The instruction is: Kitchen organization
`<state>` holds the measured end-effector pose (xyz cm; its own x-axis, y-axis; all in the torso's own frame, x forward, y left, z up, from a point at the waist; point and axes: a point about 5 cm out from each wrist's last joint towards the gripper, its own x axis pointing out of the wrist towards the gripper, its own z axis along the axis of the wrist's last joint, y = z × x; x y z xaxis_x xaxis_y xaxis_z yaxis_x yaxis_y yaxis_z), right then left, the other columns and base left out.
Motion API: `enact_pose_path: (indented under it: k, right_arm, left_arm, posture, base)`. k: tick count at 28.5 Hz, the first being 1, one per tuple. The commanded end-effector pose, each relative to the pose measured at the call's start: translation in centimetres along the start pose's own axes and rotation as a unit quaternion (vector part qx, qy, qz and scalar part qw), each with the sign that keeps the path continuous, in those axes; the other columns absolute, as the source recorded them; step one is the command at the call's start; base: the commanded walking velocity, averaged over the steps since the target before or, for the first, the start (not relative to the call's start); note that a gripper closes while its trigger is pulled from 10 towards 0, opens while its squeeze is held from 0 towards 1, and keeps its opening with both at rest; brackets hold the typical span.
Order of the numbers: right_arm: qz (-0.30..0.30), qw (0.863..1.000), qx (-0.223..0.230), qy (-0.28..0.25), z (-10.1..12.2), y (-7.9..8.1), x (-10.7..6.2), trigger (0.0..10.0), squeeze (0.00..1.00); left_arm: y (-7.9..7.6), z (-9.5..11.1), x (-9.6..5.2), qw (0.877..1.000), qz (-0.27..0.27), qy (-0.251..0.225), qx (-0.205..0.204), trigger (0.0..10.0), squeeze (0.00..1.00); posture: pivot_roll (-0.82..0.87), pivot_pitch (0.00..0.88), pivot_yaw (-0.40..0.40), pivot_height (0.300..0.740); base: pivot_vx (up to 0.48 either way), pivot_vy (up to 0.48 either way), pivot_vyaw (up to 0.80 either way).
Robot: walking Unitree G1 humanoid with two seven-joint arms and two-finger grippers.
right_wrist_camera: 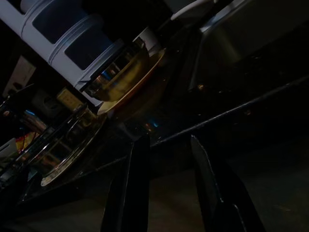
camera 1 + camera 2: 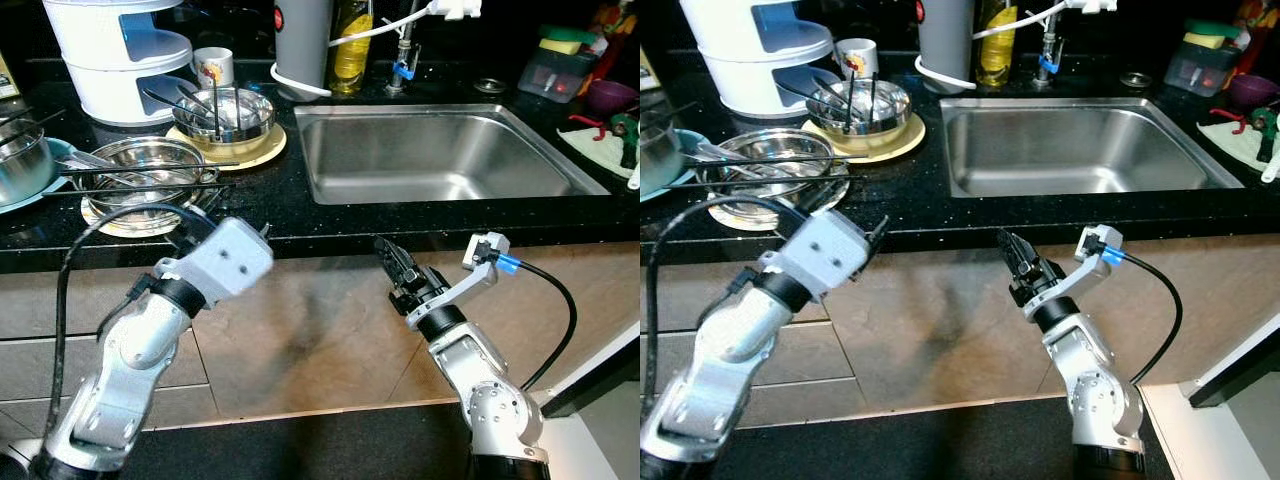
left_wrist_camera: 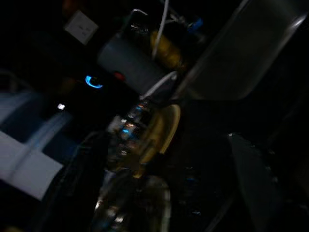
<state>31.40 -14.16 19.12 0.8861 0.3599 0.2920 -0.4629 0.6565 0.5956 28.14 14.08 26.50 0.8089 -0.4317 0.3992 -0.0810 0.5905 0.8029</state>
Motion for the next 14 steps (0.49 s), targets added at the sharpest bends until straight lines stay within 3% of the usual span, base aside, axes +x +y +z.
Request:
enact_pose_path:
  k: [1,2,3,4,5,14]
  right_arm:
    - [-0.008,1.0,0.004,0.009,-0.5,-0.1,-0.1,10.0,0.0]
    - [-0.008,1.0,0.005,0.011,-0.6,-0.1,-0.1,10.0,0.0]
    - [-0.008,1.0,0.005,0.011,-0.6,-0.1,-0.1,10.0,0.0]
    - [-0.008,1.0,0.008,0.012,-0.7,0.0,0.0,10.0,0.0]
    - [-0.007,1.0,0.01,0.013,-0.8,0.1,0.0,10.0,0.0]
    - [-0.006,1.0,0.017,0.016,-1.1,0.4,0.1,10.0,0.0]
  left_arm:
    - [-0.3,-0.6,0.2,0.999,-0.01,0.02,0.036,10.0,1.0]
    - [-0.1,-1.0,0.3,0.998,-0.012,0.034,0.053,10.0,0.47]
    - [-0.1,-1.0,0.3,0.998,-0.012,0.034,0.053,10.0,0.47]
    - [0.1,-1.5,0.5,0.996,-0.015,0.051,0.072,10.0,0.15]
    - [0.3,-2.0,0.6,0.994,-0.018,0.064,0.085,10.0,0.0]
    - [0.5,-3.8,1.1,0.986,-0.033,0.1,0.128,10.0,0.0]
  posture:
    - [-0.08,0.155,-0.05,0.74]
    - [-0.08,0.156,-0.049,0.74]
    - [-0.08,0.156,-0.049,0.74]
    - [-0.08,0.157,-0.048,0.74]
    - [-0.08,0.157,-0.049,0.74]
    - [-0.08,0.16,-0.045,0.74]
  base:
    - [0.0,0.0,0.0]
    - [0.0,0.0,0.0]
    - [0.0,0.0,0.0]
    - [0.0,0.0,0.0]
    - [0.0,0.0,0.0]
    - [0.0,0.0,0.0]
